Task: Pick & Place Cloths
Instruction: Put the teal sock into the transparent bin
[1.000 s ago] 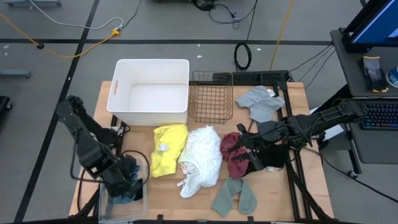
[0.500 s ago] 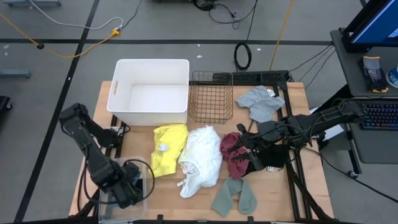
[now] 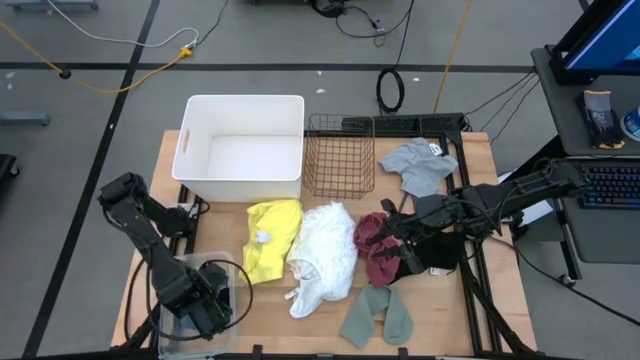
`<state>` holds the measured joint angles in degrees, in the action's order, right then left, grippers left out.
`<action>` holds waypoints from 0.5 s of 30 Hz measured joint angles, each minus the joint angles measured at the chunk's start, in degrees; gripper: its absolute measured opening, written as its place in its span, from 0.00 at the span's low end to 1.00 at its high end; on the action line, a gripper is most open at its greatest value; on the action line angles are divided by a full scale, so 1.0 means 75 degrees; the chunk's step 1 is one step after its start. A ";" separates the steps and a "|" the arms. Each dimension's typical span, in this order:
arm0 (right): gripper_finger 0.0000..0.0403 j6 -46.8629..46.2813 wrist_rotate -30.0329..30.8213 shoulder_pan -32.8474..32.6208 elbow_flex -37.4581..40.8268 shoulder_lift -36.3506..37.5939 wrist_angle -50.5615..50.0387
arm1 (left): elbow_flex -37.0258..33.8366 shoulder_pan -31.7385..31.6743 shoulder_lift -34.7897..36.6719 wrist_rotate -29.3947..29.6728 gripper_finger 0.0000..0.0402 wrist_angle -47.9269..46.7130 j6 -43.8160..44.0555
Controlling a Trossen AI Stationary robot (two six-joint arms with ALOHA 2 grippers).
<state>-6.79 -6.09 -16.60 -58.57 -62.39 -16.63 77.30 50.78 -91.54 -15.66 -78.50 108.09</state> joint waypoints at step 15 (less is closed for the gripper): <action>0.32 0.0000 -0.0003 0.0002 0.0000 0.0000 -0.0015 | 0.0000 0.0056 -0.0368 0.0118 0.08 0.0013 -0.0255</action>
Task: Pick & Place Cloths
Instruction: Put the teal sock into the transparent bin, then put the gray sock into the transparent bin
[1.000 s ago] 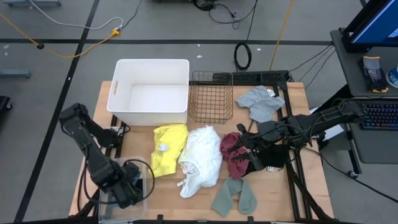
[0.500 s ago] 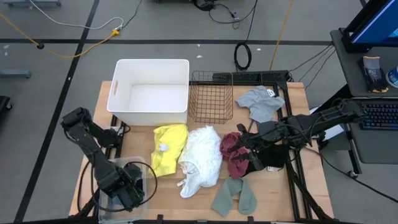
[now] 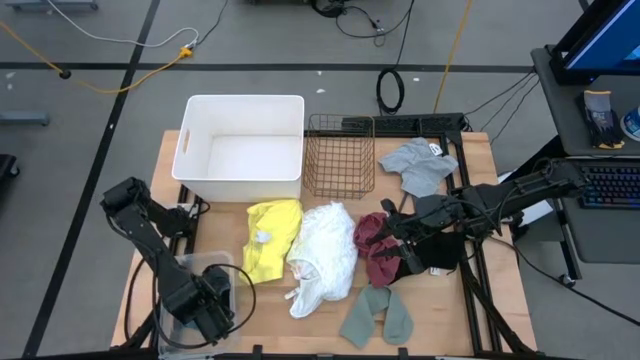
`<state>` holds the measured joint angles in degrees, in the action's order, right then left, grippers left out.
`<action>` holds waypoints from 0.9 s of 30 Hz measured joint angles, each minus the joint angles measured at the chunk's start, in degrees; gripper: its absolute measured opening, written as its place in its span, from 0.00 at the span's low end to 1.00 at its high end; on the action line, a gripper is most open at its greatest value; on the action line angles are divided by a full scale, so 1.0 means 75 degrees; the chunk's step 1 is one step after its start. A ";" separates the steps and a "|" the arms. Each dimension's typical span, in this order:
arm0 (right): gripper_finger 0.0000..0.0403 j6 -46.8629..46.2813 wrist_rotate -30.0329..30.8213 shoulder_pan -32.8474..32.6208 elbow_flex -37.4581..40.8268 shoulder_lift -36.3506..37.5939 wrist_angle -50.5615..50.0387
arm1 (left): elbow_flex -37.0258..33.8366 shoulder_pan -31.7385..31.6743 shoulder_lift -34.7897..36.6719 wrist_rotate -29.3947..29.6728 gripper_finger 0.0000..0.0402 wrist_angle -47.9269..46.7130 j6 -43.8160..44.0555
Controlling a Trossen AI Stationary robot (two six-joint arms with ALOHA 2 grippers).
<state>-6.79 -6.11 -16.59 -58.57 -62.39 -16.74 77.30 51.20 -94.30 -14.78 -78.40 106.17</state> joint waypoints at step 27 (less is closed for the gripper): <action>0.32 0.0828 -0.1827 -0.0839 -0.0006 -0.0504 -0.0565 | 0.0907 -0.0053 0.0350 -0.0721 0.63 -0.0113 -0.0899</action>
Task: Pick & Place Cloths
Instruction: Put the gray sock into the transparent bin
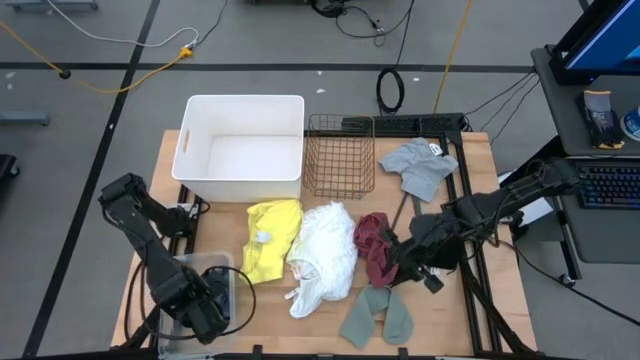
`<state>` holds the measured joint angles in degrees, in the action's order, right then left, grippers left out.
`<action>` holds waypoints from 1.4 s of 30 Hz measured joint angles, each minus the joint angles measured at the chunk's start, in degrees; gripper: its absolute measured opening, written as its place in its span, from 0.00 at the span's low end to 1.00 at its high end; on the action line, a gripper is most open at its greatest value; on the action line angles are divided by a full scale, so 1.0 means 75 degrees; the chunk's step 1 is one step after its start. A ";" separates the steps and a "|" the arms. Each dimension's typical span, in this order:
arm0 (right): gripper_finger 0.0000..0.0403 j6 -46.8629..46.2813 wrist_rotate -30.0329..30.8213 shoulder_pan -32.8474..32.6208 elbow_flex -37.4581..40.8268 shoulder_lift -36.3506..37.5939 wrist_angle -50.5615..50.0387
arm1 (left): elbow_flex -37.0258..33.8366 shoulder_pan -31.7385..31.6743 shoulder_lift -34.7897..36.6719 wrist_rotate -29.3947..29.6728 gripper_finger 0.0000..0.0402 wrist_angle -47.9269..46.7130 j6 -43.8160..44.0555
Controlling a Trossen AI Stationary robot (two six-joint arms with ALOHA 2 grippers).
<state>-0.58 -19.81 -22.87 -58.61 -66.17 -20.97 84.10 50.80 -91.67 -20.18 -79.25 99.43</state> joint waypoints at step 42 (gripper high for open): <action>0.32 0.1920 0.1503 -0.1765 0.0009 -0.2798 -0.1607 | 0.1116 0.0036 0.1387 0.7556 0.63 0.2791 -0.2927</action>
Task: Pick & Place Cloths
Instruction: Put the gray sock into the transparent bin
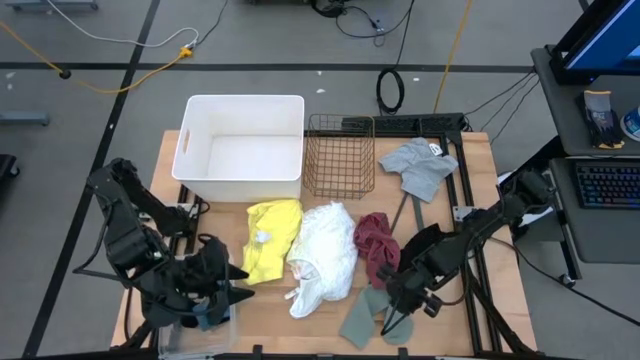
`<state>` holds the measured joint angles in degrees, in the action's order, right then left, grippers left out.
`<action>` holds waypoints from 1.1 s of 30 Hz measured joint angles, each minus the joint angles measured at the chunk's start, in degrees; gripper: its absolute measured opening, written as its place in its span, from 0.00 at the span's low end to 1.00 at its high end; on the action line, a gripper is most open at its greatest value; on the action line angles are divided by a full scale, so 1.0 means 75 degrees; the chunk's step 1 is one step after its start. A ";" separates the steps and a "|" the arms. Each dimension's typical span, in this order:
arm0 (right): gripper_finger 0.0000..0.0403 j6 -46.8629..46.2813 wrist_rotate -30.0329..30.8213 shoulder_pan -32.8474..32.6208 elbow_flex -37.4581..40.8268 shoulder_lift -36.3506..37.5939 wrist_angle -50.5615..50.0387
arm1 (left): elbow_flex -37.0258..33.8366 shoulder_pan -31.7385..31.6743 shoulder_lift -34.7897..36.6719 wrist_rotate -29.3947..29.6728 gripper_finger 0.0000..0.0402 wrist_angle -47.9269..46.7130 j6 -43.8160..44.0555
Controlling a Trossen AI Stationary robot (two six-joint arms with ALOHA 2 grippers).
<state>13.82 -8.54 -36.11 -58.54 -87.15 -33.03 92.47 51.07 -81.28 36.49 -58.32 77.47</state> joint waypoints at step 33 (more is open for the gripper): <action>0.32 0.1423 0.0165 0.0226 0.0006 -0.1500 0.0290 | 0.0000 -0.0437 -0.0003 0.0006 0.63 0.0247 -0.0516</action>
<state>24.50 -7.30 -34.41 -58.50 -98.41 -30.85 92.47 47.79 -81.30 36.53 -56.47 73.60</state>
